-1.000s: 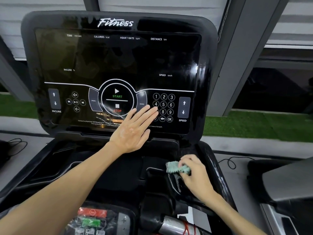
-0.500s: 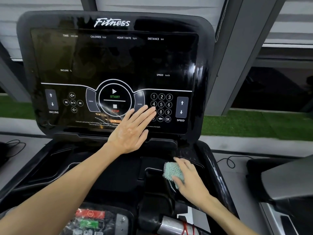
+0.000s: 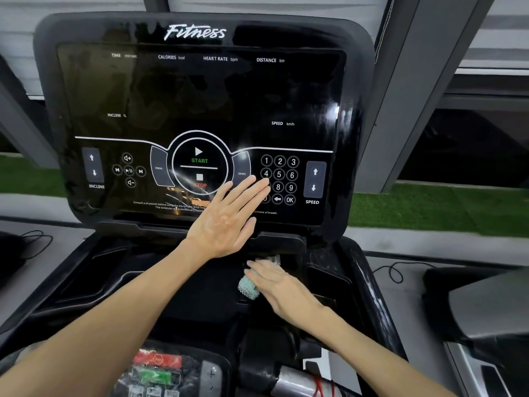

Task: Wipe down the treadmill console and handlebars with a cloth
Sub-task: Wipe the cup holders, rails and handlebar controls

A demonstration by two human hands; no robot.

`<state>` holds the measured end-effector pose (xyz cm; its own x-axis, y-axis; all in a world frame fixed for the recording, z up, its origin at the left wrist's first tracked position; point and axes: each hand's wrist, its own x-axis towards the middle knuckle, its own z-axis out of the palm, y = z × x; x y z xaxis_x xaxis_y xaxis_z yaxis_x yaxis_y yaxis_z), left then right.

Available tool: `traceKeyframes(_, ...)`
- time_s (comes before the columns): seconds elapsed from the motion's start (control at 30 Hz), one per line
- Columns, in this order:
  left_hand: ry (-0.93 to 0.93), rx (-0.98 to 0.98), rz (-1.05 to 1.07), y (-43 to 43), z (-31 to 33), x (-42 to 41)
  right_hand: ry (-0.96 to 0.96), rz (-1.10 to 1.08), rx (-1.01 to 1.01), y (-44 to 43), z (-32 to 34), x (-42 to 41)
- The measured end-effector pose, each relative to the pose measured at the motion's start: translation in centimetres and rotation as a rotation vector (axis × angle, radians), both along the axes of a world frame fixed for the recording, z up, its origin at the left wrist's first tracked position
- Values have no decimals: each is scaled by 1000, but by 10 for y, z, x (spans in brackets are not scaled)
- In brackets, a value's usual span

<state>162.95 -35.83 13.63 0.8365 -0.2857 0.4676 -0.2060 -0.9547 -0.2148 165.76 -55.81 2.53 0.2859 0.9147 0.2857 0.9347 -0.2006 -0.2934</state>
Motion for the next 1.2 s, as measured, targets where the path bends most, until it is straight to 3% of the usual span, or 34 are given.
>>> traceKeyframes(0.23, -17, 7, -3, 0, 0, 1, 19, -38, -39, -61, -6, 8)
traceKeyframes(0.3, -20, 10, -3, 0, -1, 1, -28, -39, -29, -53, -5, 5)
traceKeyframes(0.6, 8, 0, 9, -1, 1, -1, 106, 4, -18, 26, 8, 0)
traceKeyframes(0.93, 6, 4, 9, -1, 1, -1, 52, -89, 63, -60, 2, -3)
traceKeyframes(1.2, 4, -1, 2, 0, 1, -1, 168, 60, -130, -137, -14, -9)
